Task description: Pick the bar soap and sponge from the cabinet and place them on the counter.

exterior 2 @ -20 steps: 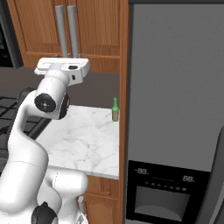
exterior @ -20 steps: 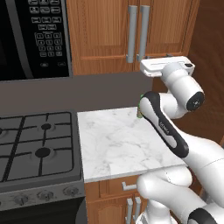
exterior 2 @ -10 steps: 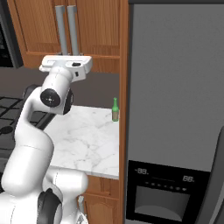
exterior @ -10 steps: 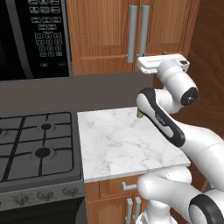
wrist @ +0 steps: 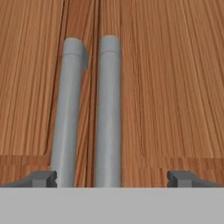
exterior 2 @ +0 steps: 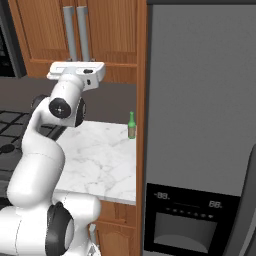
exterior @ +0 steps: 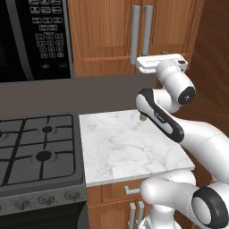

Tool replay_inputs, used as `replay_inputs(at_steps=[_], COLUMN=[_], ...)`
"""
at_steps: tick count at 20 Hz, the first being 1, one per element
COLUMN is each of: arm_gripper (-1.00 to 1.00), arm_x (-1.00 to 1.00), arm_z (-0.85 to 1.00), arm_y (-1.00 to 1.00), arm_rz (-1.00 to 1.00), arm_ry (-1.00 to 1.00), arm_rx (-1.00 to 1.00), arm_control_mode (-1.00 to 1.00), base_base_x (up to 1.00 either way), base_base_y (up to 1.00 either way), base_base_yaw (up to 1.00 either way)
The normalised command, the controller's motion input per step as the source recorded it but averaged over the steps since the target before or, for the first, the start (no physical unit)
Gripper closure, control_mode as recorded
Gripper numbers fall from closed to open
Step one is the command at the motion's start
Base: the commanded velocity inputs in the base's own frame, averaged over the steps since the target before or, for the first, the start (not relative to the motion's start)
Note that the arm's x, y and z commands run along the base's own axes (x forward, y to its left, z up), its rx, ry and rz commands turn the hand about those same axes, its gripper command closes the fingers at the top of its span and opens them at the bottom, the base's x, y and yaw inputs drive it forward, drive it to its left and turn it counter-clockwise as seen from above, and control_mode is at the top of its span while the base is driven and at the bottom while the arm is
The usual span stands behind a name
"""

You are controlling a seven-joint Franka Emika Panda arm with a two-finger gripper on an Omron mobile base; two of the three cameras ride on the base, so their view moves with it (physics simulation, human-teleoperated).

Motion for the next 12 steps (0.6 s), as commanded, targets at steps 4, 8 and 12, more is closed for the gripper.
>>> replay_inputs(at_steps=[4,8,12], arm_gripper=[-1.00,-1.00,-1.00], arm_x=[0.19,0.25,0.25], arm_z=[0.00,0.00,0.00], arm_y=[0.01,0.00,0.02], arm_rz=[0.00,0.00,0.00], arm_ry=[0.00,0.00,0.00], arm_rx=[0.00,0.00,0.00], arm_control_mode=[-1.00,-1.00,-1.00], base_base_x=[0.00,0.00,0.00], base_base_y=[0.00,0.00,0.00], base_base_yaw=[0.00,0.00,0.00])
